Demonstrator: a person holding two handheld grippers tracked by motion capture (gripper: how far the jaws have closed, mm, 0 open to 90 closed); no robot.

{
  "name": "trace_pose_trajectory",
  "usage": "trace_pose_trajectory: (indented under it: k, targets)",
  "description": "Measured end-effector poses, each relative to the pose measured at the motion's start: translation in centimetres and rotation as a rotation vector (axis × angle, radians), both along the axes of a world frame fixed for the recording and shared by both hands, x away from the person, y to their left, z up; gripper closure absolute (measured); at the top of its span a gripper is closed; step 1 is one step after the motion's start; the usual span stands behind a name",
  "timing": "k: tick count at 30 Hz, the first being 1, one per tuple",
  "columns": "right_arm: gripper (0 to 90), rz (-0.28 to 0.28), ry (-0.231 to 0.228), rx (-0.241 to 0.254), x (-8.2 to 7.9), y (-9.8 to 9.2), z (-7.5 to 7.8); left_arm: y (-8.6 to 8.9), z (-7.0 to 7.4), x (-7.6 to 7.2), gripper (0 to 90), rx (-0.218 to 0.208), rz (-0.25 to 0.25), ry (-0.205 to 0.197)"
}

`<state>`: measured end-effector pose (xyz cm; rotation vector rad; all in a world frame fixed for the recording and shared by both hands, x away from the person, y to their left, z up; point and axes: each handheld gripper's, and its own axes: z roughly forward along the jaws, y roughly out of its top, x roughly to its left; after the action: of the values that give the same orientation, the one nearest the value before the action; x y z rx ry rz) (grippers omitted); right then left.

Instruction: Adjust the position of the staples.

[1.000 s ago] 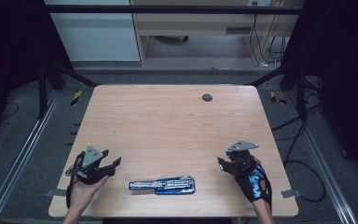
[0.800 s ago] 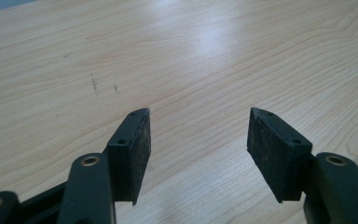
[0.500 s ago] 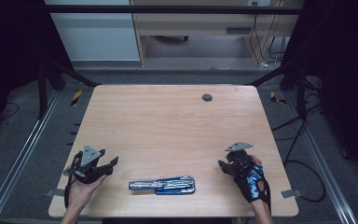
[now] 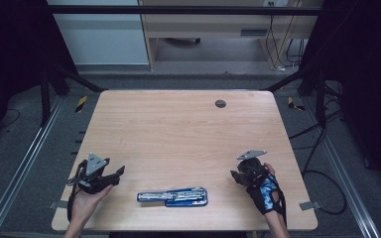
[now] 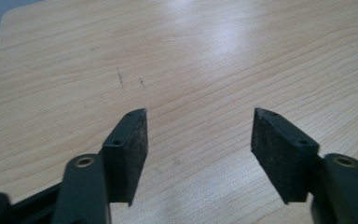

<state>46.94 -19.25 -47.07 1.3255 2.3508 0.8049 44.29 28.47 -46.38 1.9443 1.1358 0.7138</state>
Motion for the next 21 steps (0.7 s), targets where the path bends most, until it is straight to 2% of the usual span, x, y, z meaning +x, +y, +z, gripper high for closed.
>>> trace_pose_trajectory:
  k: [5, 9, 16, 18, 21]
  targets:
    - [64.8, -0.003, 0.008, -0.014, 0.4, 0.19, -0.37, 0.11, -0.21, 0.17, 41.2, 0.021, 0.011, 0.005]
    - [66.1, -0.007, 0.026, -0.015, 0.59, 0.39, -0.55, 0.23, -0.25, 0.16, 43.4, 0.004, 0.01, -0.012]
    - [73.7, 0.001, 0.048, -0.024, 0.87, 0.36, -0.82, 0.15, -0.51, 0.27, 43.4, 0.014, 0.014, 0.015]
    - [76.0, -0.001, 0.064, -0.011, 0.89, 0.41, -0.82, 0.12, -0.58, 0.32, 43.3, 0.021, 0.014, 0.024]
    - [77.8, -0.001, 0.07, -0.015, 0.96, 0.43, -0.83, 0.08, -0.58, 0.29, 43.1, 0.027, 0.017, 0.022]
